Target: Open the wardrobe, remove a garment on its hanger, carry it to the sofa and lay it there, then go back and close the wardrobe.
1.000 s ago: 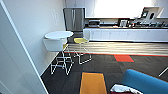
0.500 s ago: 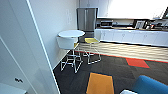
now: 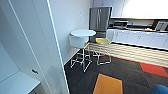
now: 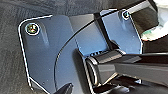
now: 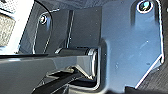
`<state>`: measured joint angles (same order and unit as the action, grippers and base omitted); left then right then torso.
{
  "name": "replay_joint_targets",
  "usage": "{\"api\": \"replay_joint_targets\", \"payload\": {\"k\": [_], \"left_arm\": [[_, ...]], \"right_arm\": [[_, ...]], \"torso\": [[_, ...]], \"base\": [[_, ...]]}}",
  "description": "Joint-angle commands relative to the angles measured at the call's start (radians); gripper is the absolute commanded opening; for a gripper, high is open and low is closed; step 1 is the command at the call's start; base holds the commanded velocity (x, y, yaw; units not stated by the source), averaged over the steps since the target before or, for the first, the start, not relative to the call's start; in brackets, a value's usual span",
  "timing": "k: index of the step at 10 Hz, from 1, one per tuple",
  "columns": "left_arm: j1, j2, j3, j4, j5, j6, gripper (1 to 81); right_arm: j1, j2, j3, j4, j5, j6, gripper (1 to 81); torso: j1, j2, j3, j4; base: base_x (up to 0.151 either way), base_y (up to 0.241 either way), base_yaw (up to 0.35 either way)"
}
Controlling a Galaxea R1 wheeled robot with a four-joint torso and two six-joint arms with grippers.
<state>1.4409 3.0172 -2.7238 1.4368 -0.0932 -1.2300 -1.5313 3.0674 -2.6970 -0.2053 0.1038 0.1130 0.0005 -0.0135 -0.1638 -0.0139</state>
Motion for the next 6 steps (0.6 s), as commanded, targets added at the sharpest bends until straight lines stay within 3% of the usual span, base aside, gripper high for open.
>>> {"api": "replay_joint_targets", "payload": {"k": [1, 6], "left_arm": [[-0.035, 0.002, 0.001, 0.010, 0.038, 0.007, 81.1], [-0.032, 0.002, 0.001, 0.008, 0.038, 0.007, 81.1]], "right_arm": [[0.027, 0.015, -0.001, 0.004, -0.058, -0.003, 81.1], [0.027, 0.015, -0.003, 0.004, -0.056, -0.003, 81.1]], "torso": [[0.000, 0.000, 0.000, 0.000], [0.000, 0.000, 0.000, 0.000]], "base": [[0.000, 0.000, 0.306], [0.000, 0.000, 0.293]]}}
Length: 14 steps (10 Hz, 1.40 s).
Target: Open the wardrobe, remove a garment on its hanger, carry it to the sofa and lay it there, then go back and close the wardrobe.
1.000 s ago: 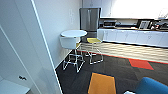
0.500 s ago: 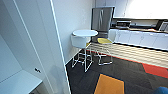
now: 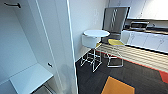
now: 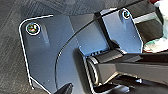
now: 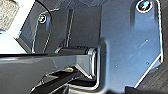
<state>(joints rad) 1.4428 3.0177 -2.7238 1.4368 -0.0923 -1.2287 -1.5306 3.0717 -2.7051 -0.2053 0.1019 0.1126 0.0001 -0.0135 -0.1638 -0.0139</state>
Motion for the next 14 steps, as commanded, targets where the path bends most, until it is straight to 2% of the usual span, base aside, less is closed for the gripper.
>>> {"api": "replay_joint_targets", "payload": {"k": [1, 14], "left_arm": [[-0.034, 0.001, 0.001, 0.010, 0.037, 0.006, 81.1], [-0.029, 0.004, 0.001, 0.008, 0.039, 0.006, 81.1]], "right_arm": [[0.026, 0.011, 0.005, 0.004, -0.053, -0.002, 81.1], [0.025, 0.011, 0.005, 0.004, -0.054, -0.002, 81.1]], "torso": [[0.000, 0.000, 0.000, 0.000], [0.000, 0.000, 0.000, 0.000]], "base": [[0.000, 0.000, 0.291], [0.000, 0.000, 0.280]]}}
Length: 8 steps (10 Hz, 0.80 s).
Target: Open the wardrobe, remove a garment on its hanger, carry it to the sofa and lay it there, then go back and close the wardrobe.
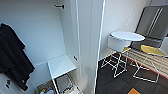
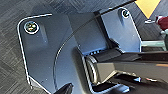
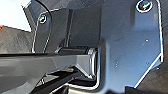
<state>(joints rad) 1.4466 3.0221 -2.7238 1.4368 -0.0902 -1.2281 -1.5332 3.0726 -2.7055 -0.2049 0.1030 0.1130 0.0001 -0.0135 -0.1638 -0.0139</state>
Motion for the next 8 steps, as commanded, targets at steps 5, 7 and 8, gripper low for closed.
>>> {"api": "replay_joint_targets", "payload": {"k": [5, 7, 8], "left_arm": [[-0.031, 0.005, 0.001, 0.008, 0.037, 0.013, 81.1], [-0.031, 0.006, 0.001, 0.008, 0.037, 0.013, 81.1], [-0.031, 0.005, 0.001, 0.008, 0.035, 0.012, 81.1]], "right_arm": [[0.027, 0.010, 0.001, 0.004, -0.055, -0.003, 81.1], [0.027, 0.010, 0.001, 0.004, -0.055, -0.003, 81.1], [0.027, 0.010, 0.000, 0.004, -0.055, -0.003, 81.1]], "torso": [[0.000, 0.000, 0.000, 0.000], [0.000, 0.000, 0.000, 0.000], [0.000, 0.000, 0.000, 0.000]], "base": [[0.000, 0.000, 0.289], [0.000, 0.000, 0.289], [0.000, 0.000, 0.289]]}}
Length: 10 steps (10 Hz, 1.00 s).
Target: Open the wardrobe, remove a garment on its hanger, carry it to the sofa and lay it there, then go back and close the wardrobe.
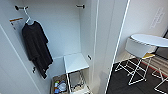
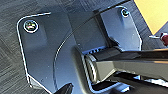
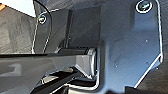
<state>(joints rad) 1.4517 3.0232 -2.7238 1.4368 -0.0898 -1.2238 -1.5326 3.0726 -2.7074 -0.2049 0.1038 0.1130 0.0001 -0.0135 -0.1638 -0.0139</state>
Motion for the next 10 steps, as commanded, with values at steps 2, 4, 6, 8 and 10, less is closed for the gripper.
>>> {"api": "replay_joint_targets", "payload": {"k": [2, 4, 6, 8, 10], "left_arm": [[-0.037, 0.004, 0.001, 0.008, 0.035, 0.007, 81.1], [-0.035, 0.004, 0.001, 0.008, 0.036, 0.007, 81.1], [-0.033, 0.004, 0.001, 0.008, 0.035, 0.007, 81.1], [-0.032, 0.005, 0.001, 0.008, 0.036, 0.007, 81.1], [-0.032, 0.005, 0.001, 0.008, 0.036, 0.009, 81.1]], "right_arm": [[0.027, 0.010, 0.000, 0.004, -0.055, -0.002, 81.1], [0.027, 0.010, 0.002, 0.004, -0.056, -0.003, 81.1], [0.027, 0.010, 0.002, 0.004, -0.055, -0.003, 81.1], [0.027, 0.010, 0.002, 0.004, -0.055, -0.001, 81.1], [0.027, 0.010, 0.000, 0.004, -0.055, -0.002, 81.1]], "torso": [[0.000, 0.000, 0.000, 0.000], [0.000, 0.000, 0.000, 0.000], [0.000, 0.000, 0.000, 0.000], [0.000, 0.000, 0.000, 0.000], [0.000, 0.000, 0.000, 0.000]], "base": [[0.000, 0.000, 0.289], [0.000, 0.000, 0.289], [0.000, 0.000, 0.289], [0.000, 0.000, 0.275], [0.000, 0.000, 0.243]]}}
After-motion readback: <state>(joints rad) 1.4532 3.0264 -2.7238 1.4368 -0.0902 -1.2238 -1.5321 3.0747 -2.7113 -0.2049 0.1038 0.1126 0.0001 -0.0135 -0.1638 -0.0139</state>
